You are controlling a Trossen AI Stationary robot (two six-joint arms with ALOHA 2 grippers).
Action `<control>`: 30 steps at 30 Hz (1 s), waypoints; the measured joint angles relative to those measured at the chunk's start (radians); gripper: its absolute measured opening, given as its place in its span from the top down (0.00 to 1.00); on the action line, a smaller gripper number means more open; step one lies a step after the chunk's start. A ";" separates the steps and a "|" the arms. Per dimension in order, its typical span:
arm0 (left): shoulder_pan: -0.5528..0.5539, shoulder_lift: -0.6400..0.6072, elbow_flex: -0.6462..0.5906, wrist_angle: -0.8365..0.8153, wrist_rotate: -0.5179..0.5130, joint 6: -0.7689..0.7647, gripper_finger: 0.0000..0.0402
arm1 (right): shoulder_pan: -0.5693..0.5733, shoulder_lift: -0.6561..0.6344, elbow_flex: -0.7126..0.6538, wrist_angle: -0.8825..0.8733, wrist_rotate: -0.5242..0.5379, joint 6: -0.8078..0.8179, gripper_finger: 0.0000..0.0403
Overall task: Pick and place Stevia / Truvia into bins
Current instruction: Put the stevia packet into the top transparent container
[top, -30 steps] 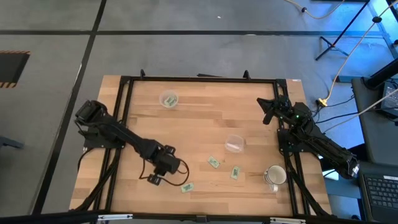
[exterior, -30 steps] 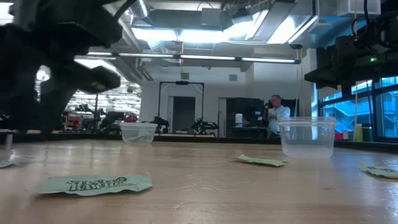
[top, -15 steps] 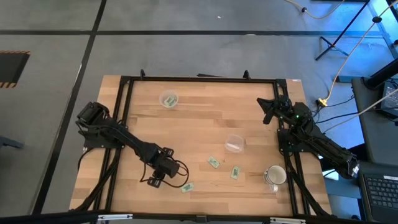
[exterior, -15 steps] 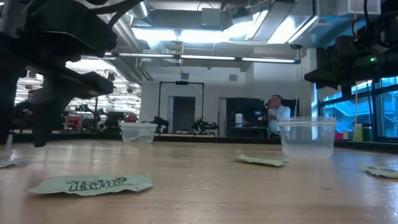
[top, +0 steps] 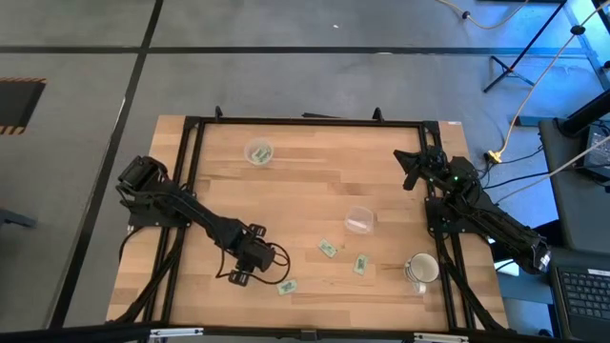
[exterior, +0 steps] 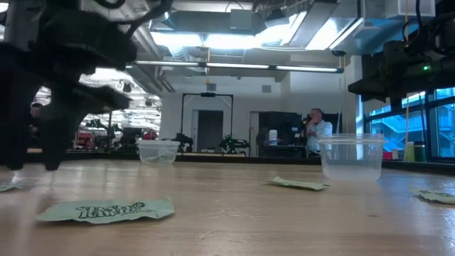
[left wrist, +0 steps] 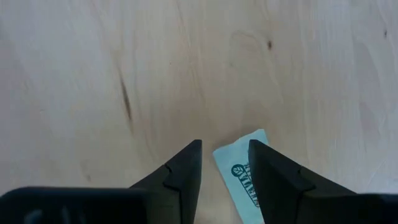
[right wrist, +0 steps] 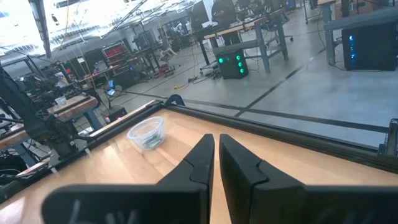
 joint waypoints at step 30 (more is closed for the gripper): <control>0.000 -0.002 -0.084 0.088 0.010 -0.042 0.77 | 0.000 0.000 0.000 0.000 0.000 -0.003 0.93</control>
